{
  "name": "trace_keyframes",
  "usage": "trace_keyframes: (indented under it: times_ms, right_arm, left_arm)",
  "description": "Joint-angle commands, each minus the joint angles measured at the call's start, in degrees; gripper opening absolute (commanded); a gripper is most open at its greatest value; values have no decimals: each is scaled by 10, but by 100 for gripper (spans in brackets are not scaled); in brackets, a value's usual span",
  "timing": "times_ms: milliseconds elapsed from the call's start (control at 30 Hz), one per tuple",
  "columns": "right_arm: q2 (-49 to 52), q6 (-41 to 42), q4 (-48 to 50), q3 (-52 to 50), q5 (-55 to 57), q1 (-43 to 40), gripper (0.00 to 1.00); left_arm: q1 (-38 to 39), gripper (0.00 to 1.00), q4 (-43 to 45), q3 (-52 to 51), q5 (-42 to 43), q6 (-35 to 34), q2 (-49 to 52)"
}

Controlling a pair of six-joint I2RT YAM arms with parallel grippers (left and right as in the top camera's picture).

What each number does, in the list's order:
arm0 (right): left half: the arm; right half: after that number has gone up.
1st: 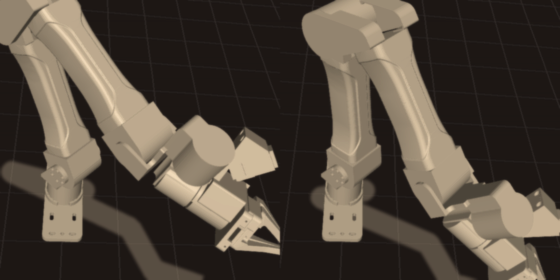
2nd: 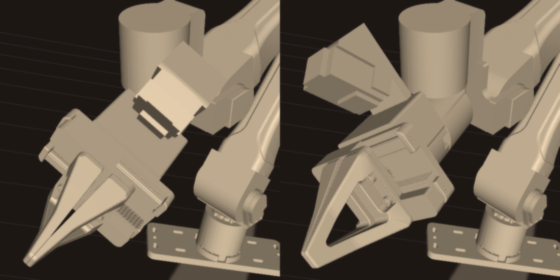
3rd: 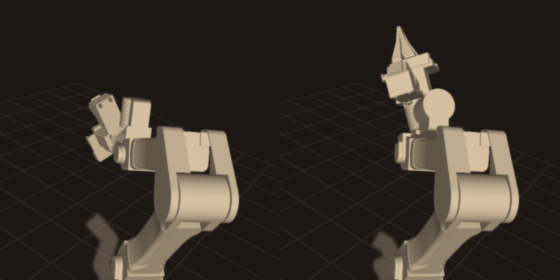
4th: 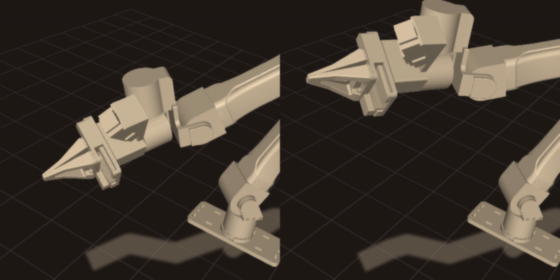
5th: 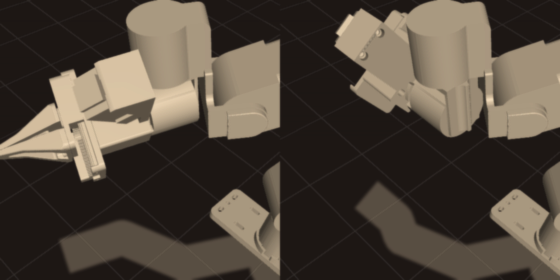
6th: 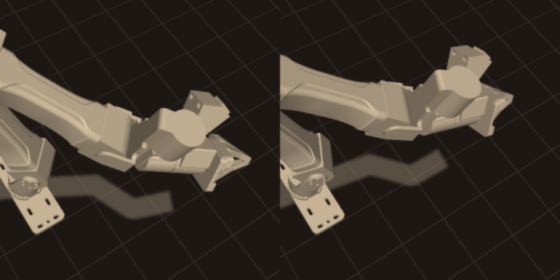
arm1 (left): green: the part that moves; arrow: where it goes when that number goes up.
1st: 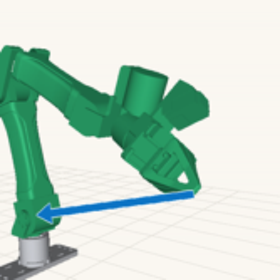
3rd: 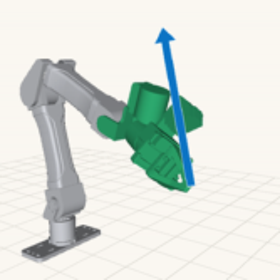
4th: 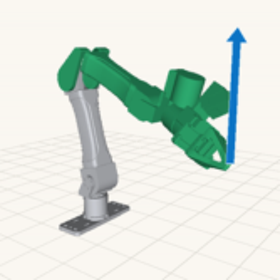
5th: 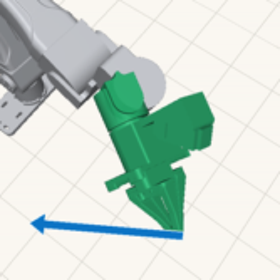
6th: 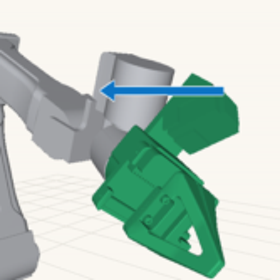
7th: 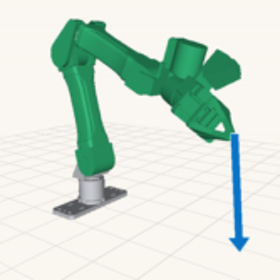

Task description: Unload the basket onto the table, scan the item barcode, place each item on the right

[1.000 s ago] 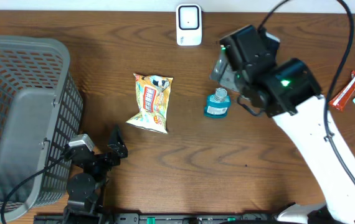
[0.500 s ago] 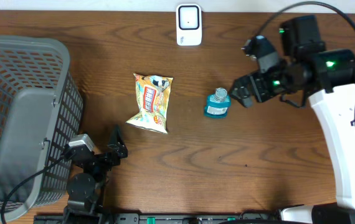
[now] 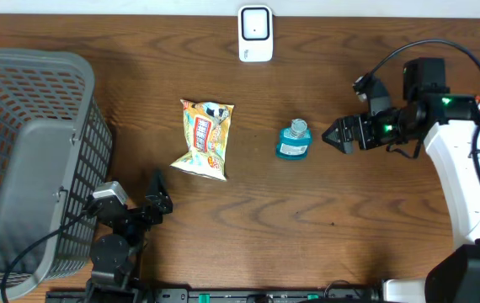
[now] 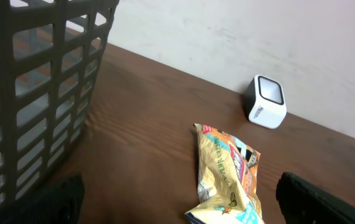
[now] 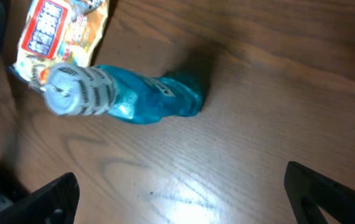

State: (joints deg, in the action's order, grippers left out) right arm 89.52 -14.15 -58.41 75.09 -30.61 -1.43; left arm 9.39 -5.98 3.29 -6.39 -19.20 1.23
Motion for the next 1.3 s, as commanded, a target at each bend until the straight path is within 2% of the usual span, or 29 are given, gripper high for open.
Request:
trace_keyframes:
  times_ms: [0,200,367,400,467,533,667,967,1100,1267]
  right_arm:
    - [-7,-7,31,-11,-28,0,99]
    - [-7,-7,78,-11,-36,0,99]
    - [-7,-56,111,-11,-36,0,99]
    - [-7,-78,111,-11,-42,0,99]
    - [-7,-218,94,-11,-110,0,99]
    - [-7,-320,72,-11,-153,0,99]
    - [-5,-407,47,-11,-165,1,99]
    - [-2,-442,65,-51,-177,19,99]
    - [-2,-434,135,-90,-180,35,97]
    - [-2,-376,216,-115,-179,57,99]
  left_arm:
    - [-3,98,-12,-13,-7,7,-2]
    - [-3,98,-12,-13,-7,7,-2]
    - [-3,98,-12,-13,-7,7,-2]
    - [-3,98,-12,-13,-7,7,-2]
    - [-3,98,-12,-13,-7,7,-2]
    - [-3,98,-12,-13,-7,7,-2]
    - [-3,98,-12,-13,-7,7,-2]
    - [-3,98,-12,-13,-7,7,-2]
    - [-3,98,-12,-13,-7,7,-2]
    - [-3,98,-12,-13,-7,7,-2]
